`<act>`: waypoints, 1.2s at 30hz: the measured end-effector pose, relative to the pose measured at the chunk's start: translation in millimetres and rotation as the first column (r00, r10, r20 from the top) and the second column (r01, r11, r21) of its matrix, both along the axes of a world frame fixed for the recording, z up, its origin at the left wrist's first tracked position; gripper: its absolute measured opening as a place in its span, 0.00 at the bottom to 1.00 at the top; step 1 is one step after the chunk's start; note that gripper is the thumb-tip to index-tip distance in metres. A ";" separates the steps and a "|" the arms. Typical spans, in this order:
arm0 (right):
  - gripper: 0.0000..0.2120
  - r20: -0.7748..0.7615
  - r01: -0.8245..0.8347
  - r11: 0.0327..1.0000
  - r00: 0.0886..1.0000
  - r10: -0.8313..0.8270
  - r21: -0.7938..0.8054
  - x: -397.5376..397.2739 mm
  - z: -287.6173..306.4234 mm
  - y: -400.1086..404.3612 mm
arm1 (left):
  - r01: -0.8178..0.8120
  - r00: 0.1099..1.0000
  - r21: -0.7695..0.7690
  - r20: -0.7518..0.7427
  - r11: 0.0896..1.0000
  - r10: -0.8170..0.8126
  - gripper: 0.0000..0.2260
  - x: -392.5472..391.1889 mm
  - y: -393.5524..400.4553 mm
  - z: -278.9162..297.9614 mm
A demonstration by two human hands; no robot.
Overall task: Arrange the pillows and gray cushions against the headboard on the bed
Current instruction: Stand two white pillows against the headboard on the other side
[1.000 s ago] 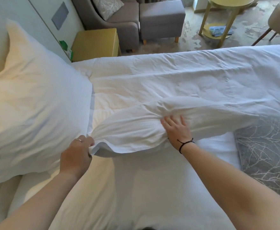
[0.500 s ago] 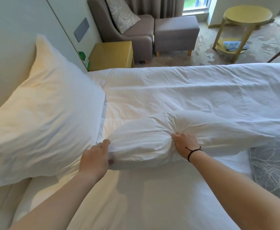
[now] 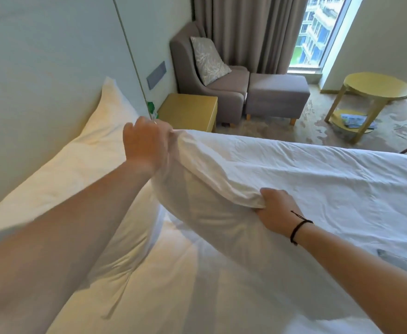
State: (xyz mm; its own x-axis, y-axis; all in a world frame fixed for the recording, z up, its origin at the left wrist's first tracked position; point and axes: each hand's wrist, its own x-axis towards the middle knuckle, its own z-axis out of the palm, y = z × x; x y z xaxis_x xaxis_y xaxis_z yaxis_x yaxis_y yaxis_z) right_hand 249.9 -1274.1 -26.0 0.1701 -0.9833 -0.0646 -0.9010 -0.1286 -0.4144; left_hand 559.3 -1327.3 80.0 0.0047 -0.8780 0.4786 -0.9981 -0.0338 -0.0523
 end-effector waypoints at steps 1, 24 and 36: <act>0.09 0.010 -0.024 1.000 1.000 0.024 -0.009 16.6 16.0 -13.1 | 0.001 0.996 -0.068 -0.087 0.998 -0.007 0.09 5.3 -12.2 16.1; 0.14 -0.263 -0.611 0.779 0.736 0.624 0.138 292.2 -73.8 -22.0 | 0.068 0.062 0.685 -0.728 0.725 0.682 0.09 96.9 249.1 -194.4; 0.21 -0.665 -0.888 0.384 0.129 0.736 0.252 260.5 -67.2 -43.2 | 0.195 0.432 0.827 -0.555 0.527 0.711 0.63 50.0 281.1 -197.7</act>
State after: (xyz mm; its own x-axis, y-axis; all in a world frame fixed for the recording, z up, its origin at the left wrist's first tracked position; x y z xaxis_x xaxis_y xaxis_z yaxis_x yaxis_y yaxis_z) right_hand 510.4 -1317.3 -93.2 0.8671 -0.2883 -0.4063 -0.1848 -0.9435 0.2751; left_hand 609.3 -1046.2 -117.7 0.2518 -0.6825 -0.6862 -0.4836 -0.7029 0.5216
